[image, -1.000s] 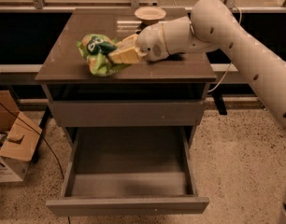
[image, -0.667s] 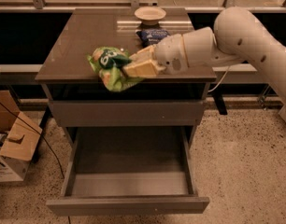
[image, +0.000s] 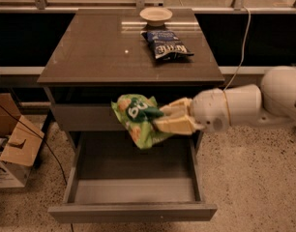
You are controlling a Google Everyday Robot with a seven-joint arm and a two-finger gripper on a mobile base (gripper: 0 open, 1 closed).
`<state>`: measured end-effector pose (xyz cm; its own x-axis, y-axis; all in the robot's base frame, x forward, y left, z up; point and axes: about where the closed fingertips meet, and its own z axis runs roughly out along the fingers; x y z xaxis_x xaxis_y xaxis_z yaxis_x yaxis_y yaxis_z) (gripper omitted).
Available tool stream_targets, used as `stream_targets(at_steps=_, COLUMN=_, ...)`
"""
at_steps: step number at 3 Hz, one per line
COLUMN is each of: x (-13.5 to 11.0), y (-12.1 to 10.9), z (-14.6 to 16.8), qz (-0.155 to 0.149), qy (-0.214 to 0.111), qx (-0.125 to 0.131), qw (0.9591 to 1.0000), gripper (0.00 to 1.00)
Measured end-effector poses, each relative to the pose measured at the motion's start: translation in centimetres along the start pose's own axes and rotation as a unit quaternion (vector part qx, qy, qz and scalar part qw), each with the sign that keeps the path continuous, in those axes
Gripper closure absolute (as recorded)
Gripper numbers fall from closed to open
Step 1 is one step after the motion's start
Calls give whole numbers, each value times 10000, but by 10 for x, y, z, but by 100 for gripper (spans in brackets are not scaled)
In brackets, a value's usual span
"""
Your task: Place green rice chip bag into middle drawer
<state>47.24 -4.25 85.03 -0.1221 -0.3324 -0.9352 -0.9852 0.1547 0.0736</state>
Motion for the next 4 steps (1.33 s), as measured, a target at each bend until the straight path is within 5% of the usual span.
stream_targets(at_steps=1, x=64, y=36, z=-14, qz=723, qy=62, qx=184, qw=9972, gripper=100)
stream_targets(at_steps=2, x=117, y=49, z=0, qz=1392, qy=75, qx=298, qw=9898, gripper=100)
stream_targets(at_steps=4, x=189, y=29, z=48, qz=2265, qy=32, qx=141, qw=9739, gripper=100)
